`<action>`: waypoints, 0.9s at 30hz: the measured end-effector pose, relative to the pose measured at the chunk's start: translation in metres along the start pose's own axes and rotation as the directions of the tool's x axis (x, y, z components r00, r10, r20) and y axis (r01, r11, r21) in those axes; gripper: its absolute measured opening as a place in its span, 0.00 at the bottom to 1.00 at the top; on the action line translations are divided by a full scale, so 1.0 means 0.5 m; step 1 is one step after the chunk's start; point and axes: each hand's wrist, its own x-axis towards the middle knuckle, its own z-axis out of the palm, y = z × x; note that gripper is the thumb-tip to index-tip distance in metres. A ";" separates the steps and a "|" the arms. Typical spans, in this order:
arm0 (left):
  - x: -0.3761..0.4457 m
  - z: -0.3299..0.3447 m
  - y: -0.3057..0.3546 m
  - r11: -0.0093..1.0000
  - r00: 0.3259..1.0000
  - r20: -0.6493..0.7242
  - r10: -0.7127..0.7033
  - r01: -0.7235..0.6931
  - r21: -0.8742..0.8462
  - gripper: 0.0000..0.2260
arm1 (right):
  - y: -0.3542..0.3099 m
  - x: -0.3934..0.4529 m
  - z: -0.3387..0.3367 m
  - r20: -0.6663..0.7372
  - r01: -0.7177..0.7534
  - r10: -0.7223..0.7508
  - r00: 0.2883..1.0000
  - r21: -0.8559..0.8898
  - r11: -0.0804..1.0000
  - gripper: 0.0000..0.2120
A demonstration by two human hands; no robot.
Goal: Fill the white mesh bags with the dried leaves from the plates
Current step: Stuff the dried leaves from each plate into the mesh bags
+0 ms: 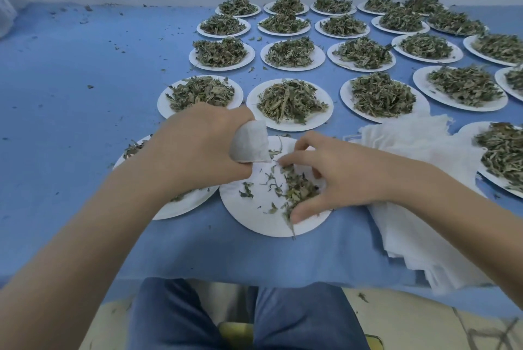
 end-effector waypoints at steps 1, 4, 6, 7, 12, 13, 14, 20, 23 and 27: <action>0.001 0.001 0.000 1.000 1.000 0.000 -0.002 0.002 -0.002 0.15 | 0.000 0.005 0.003 -0.022 0.009 -0.009 1.000 0.006 1.000 0.40; 0.002 0.001 -0.002 1.000 1.000 -0.001 -0.006 0.006 -0.009 0.15 | -0.003 0.018 0.006 -0.082 0.046 -0.041 0.996 0.050 0.998 0.29; 0.003 0.003 -0.002 1.000 1.000 0.004 -0.004 0.004 -0.005 0.15 | -0.007 0.021 0.010 -0.128 0.086 -0.076 0.989 0.069 0.994 0.22; 0.003 0.004 -0.002 1.000 1.000 0.007 -0.003 0.003 -0.004 0.14 | -0.009 0.021 0.012 -0.154 0.101 -0.089 0.984 0.073 0.992 0.19; 0.004 0.005 0.000 1.000 1.000 0.018 -0.001 0.001 0.017 0.15 | -0.012 0.009 -0.012 -0.312 0.114 -0.062 0.948 0.150 0.982 0.11; 0.005 0.006 -0.001 1.000 1.000 0.016 0.003 -0.004 0.029 0.15 | -0.010 0.002 -0.027 -0.379 0.132 -0.052 0.924 0.190 0.973 0.10; 0.006 0.006 -0.001 0.999 1.000 0.012 0.011 -0.011 0.040 0.16 | -0.008 -0.005 -0.042 -0.440 0.151 -0.043 0.897 0.213 0.965 0.09; 0.011 0.010 0.016 0.998 0.997 -0.064 0.052 -0.054 -0.031 0.15 | -0.042 0.002 -0.067 -0.539 0.235 -0.140 0.830 0.112 0.966 0.05; 0.012 0.016 0.031 0.978 0.992 -0.117 0.040 -0.063 -0.198 0.13 | -0.060 0.018 -0.053 -0.599 0.240 -0.131 0.790 0.106 0.965 0.04; 0.012 0.016 0.037 0.948 0.980 -0.198 0.003 -0.066 -0.310 0.15 | -0.063 0.015 -0.058 -0.600 0.306 0.055 0.798 0.482 0.821 0.12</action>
